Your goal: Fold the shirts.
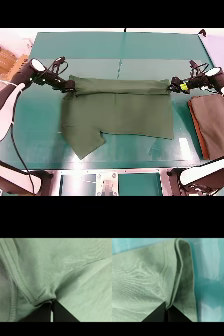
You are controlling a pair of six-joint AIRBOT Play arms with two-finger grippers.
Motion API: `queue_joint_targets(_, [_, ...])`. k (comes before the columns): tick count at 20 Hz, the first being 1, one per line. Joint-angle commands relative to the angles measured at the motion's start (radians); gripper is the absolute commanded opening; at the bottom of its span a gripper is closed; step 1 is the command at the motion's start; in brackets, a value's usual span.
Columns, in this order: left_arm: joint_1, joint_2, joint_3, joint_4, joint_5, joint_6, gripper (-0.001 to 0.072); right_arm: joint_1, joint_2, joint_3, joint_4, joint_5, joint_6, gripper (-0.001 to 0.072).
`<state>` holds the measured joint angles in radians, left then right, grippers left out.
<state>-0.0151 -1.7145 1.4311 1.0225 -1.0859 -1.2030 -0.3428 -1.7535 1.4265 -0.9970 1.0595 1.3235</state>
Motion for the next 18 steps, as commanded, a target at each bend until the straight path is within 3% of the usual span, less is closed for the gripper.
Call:
queue_joint_targets(1, [0.000, -0.001, -0.016, -0.043, -0.008, -0.005, 0.0025, 0.000, -0.003, -0.003, -0.018, 0.019, 0.086, 0.0017])
queue_joint_targets(2, [0.000, -0.001, -0.016, -0.043, -0.024, -0.014, 0.0029, 0.000, -0.003, -0.002, -0.018, 0.027, 0.111, 0.0089])
queue_joint_targets(3, [0.000, -0.001, -0.016, -0.042, -0.052, -0.021, 0.0267, -0.004, -0.001, 0.000, -0.018, 0.042, 0.138, 0.0191])
queue_joint_targets(4, [0.004, -0.001, -0.010, -0.041, -0.094, -0.033, 0.0585, -0.014, 0.001, 0.014, -0.027, 0.078, 0.167, 0.0235])
queue_joint_targets(5, [0.014, 0.000, 0.002, -0.038, -0.156, -0.063, 0.0628, -0.024, 0.006, 0.033, -0.046, 0.124, 0.194, 0.0275])
queue_joint_targets(8, [0.062, 0.000, 0.060, -0.037, -0.359, -0.119, 0.0626, -0.071, 0.043, 0.097, -0.150, 0.306, 0.240, 0.0291])
queue_joint_targets(9, [0.079, 0.001, 0.074, -0.039, -0.422, -0.146, 0.0578, -0.084, 0.063, 0.099, -0.177, 0.351, 0.245, 0.0282])
queue_joint_targets(10, [0.092, 0.002, 0.082, -0.042, -0.481, -0.152, 0.0249, -0.095, 0.081, 0.099, -0.195, 0.401, 0.244, 0.0165])
queue_joint_targets(11, [0.098, 0.002, 0.084, -0.047, -0.535, -0.146, 0.0033, -0.100, 0.097, 0.093, -0.198, 0.451, 0.243, 0.0011])
queue_joint_targets(14, [0.096, 0.041, 0.043, -0.039, -0.610, -0.162, 0.0023, -0.101, 0.205, -0.043, -0.196, 0.474, 0.243, 0.0014])
queue_joint_targets(18, [0.096, 0.341, -0.291, 0.022, -0.435, -0.163, 0.0023, -0.138, 0.529, -0.439, -0.197, 0.359, 0.256, 0.0014])
